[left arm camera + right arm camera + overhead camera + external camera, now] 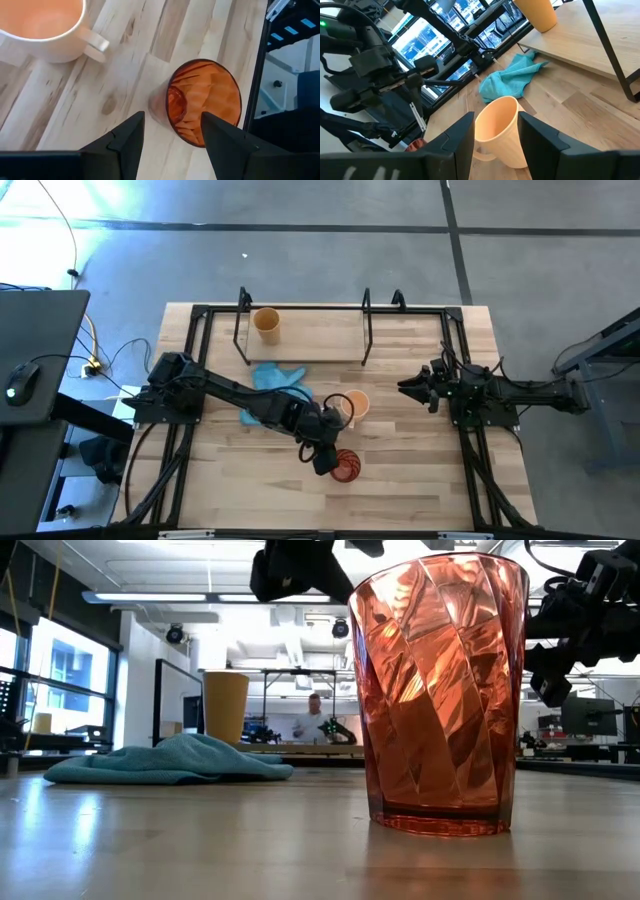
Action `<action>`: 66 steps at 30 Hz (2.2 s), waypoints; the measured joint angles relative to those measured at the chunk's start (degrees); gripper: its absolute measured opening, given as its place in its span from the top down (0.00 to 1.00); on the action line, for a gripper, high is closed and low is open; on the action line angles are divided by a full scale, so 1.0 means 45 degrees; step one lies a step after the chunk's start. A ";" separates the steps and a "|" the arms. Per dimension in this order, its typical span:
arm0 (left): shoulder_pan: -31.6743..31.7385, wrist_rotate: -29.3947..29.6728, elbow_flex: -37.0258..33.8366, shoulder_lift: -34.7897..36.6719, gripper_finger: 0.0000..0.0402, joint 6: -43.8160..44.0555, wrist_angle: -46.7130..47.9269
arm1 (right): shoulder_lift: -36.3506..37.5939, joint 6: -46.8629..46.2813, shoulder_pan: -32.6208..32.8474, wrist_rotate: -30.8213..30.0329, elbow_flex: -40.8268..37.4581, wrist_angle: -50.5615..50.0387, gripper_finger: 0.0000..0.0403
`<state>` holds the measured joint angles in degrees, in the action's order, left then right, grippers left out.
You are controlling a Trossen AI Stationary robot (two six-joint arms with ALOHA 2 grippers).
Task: Stack small to large cups/mugs on shelf
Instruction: Put the brown cup on the shelf
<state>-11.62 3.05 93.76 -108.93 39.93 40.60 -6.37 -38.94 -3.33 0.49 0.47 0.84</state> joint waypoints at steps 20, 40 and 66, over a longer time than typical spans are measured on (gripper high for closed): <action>-0.0005 -0.0797 -0.0027 -0.0977 0.61 0.0339 -0.0457 | -0.0057 0.0092 0.0000 -0.0005 -0.0002 0.0005 0.65; -0.0002 -0.0764 -0.0005 -0.1544 0.72 0.0421 -0.0813 | -0.0253 0.0074 -0.0003 0.0291 -0.0003 0.0019 0.65; 0.0324 -0.0181 0.1350 -0.1544 0.99 -0.0542 0.2521 | -0.0253 0.0049 0.0000 0.0330 -0.0003 0.0019 0.65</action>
<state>-10.16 2.23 99.83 -115.87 37.49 51.94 -7.51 -38.72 -3.33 1.98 0.46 0.93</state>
